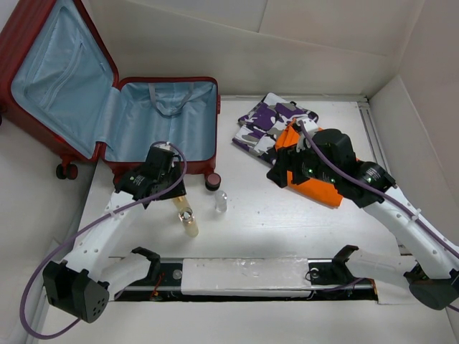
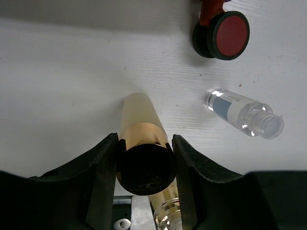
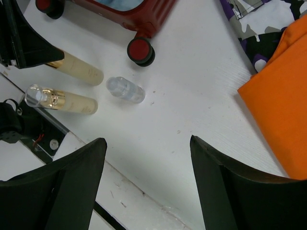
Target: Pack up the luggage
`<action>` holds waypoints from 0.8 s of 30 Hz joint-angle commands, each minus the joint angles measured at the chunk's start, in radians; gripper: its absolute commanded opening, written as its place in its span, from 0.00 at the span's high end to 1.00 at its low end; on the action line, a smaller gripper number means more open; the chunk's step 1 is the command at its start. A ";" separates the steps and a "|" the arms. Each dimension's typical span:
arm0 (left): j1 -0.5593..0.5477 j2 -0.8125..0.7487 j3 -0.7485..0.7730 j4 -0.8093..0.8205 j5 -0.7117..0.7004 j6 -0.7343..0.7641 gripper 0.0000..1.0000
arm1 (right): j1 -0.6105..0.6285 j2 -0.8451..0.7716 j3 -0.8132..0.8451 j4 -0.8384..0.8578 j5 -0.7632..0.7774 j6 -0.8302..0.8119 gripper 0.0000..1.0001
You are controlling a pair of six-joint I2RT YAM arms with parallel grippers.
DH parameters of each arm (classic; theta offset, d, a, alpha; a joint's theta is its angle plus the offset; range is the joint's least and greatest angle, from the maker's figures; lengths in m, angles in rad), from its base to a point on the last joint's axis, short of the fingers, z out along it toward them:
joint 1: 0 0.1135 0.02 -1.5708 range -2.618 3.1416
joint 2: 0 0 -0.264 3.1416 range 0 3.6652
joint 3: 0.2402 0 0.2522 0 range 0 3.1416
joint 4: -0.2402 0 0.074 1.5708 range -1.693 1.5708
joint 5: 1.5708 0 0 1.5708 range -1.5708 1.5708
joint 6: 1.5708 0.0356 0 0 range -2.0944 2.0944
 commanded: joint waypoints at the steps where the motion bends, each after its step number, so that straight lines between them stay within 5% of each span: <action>1: -0.002 0.005 0.018 -0.005 0.006 -0.009 0.72 | 0.007 -0.023 -0.004 0.046 0.014 0.003 0.23; 4: -0.002 -0.004 0.060 -0.014 -0.004 -0.020 0.81 | 0.007 -0.032 -0.004 0.046 0.014 0.003 0.23; 9: -0.002 -0.003 0.234 -0.085 -0.052 -0.029 0.82 | 0.007 -0.032 -0.004 0.046 0.014 0.003 0.23; 18: 0.042 0.212 0.763 -0.132 -0.185 0.015 0.83 | 0.007 -0.032 -0.004 0.046 0.005 -0.006 0.23; 24: 0.146 0.353 0.882 -0.030 -0.196 0.062 0.83 | 0.007 -0.053 -0.004 0.026 0.005 -0.006 0.23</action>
